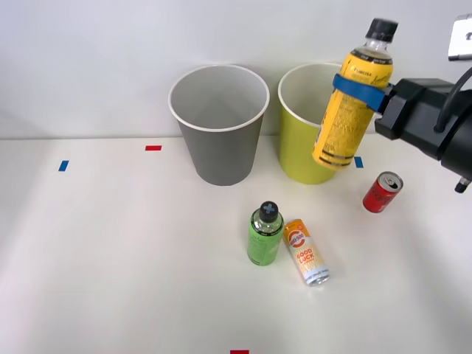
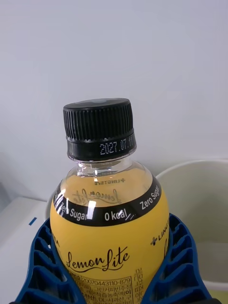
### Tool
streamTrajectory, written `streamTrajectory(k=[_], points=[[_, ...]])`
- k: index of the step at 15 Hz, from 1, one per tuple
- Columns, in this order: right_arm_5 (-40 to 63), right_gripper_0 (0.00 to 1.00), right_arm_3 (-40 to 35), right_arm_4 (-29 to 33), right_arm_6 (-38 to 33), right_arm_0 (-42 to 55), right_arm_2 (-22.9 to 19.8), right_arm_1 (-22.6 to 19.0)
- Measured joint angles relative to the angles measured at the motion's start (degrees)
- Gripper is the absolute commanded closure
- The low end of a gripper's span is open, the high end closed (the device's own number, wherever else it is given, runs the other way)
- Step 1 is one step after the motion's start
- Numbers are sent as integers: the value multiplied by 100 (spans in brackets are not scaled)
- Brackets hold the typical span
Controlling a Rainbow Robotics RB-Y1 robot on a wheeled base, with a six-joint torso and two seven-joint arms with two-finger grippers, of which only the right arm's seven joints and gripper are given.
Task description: Put cans in the gray bin, plastic bottles in the light green bin
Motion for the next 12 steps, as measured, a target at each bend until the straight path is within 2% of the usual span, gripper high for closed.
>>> streamTrajectory(k=[5, 9, 12], points=[[-345, 97, 1100, -17, 10, -870, 7, 48], [-375, 98, 2267, 64, 151, -1709, 115, 308], [-596, 97, 2960, 143, 658, -2019, 332, 351]])
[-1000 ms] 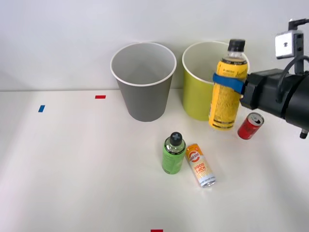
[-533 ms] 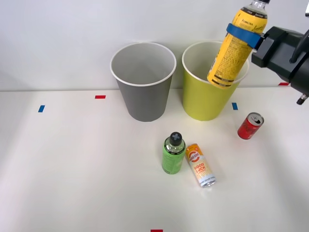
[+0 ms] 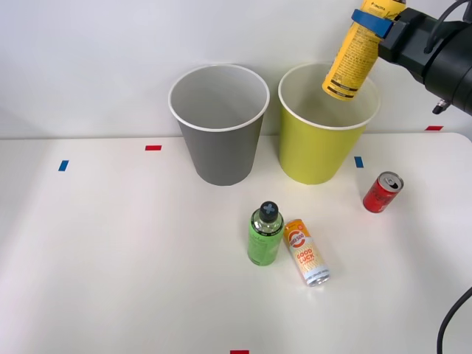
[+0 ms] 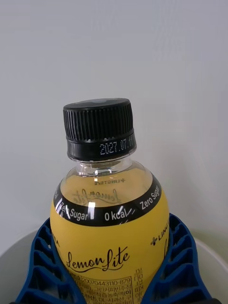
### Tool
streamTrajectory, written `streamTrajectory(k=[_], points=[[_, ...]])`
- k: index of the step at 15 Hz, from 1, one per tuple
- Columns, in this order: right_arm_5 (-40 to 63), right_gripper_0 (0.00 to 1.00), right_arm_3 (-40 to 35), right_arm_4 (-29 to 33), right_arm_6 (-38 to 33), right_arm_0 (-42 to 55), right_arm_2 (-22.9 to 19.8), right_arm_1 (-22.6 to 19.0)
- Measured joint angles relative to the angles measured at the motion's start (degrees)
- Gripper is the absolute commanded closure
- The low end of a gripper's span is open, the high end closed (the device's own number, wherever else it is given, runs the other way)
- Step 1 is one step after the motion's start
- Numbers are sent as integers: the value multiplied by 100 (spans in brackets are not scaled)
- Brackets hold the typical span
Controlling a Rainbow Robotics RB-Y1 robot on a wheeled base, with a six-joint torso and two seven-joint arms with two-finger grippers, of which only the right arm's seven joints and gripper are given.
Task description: Put cans in the gray bin, plastic bottles in the light green bin
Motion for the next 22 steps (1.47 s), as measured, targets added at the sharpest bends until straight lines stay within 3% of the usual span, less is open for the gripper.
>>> streamTrajectory(k=[4, 5, 8, 9, 10, 19, 22], points=[[-664, 97, 773, -52, 460, -241, 507, 36], [-829, 91, 889, -53, 484, -279, 619, 37], [-932, 36, 938, -69, 496, -300, 706, 38], [-965, 5, 939, -60, 502, -303, 710, 38], [-991, 0, 942, -46, 513, -311, 716, 38], [-1013, 0, 874, 33, 682, -272, 818, 13], [-1008, 0, 312, 101, 795, 198, 547, -136]])
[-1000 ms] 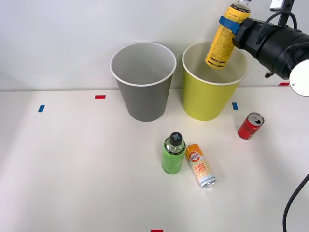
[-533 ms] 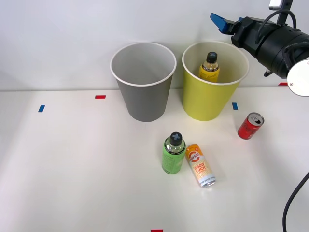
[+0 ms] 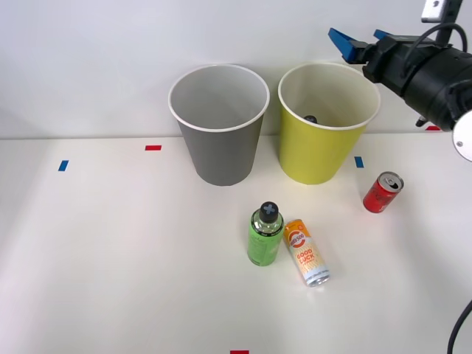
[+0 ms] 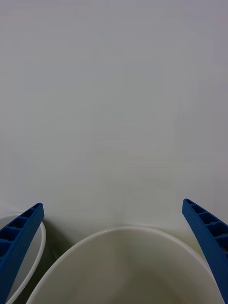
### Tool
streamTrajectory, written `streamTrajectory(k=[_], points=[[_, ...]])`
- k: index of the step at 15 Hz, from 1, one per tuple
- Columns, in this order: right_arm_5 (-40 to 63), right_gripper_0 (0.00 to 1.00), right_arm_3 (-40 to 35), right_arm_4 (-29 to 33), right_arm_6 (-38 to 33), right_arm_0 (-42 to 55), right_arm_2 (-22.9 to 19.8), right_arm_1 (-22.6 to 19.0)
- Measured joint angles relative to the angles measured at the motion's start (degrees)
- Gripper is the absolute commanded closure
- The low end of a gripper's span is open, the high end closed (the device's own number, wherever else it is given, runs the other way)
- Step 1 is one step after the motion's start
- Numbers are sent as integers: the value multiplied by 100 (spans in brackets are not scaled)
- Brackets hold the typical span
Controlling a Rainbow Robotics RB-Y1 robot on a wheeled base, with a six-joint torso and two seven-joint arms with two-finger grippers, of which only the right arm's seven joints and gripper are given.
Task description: Put cans in the gray bin, plastic bottles in the light green bin
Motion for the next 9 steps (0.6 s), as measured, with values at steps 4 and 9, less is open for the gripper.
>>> streamTrajectory(k=[4, 9], points=[[-2, 0, -1267, 91, 90, 1185, -663, -157], [-889, 0, -1989, 266, 197, 2676, -870, -143]])
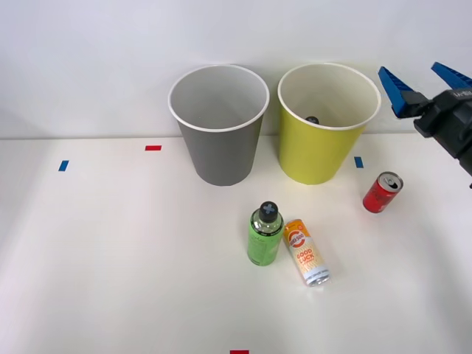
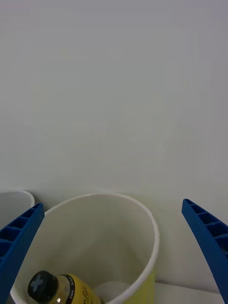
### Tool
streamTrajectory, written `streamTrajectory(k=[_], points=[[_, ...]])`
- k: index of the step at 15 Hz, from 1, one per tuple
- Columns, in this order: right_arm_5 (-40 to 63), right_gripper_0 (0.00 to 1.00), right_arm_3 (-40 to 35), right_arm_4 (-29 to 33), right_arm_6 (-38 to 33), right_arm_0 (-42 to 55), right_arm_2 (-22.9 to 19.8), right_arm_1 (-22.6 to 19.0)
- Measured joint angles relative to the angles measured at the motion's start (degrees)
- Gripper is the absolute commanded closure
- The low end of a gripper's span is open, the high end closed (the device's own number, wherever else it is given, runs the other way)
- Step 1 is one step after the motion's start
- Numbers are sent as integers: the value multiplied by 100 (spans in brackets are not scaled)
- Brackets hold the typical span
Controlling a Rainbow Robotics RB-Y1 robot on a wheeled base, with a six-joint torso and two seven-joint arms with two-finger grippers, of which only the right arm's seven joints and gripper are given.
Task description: Put cans in the gray bin, plastic bottles in the light green bin
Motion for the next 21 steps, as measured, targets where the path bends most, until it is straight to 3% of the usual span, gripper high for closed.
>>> streamTrajectory(k=[7, 11, 14, 17, 21], points=[[-1538, 0, -128, 288, 272, 1878, -5, 99], [-1628, 0, -130, 472, 490, 2416, 11, 894], [-1652, 0, -131, 660, 711, 2769, 189, 1237], [-1790, 0, -126, 866, 905, 2993, 551, 1203], [-2232, 0, -119, 1044, 1103, 3120, 1073, 837]])
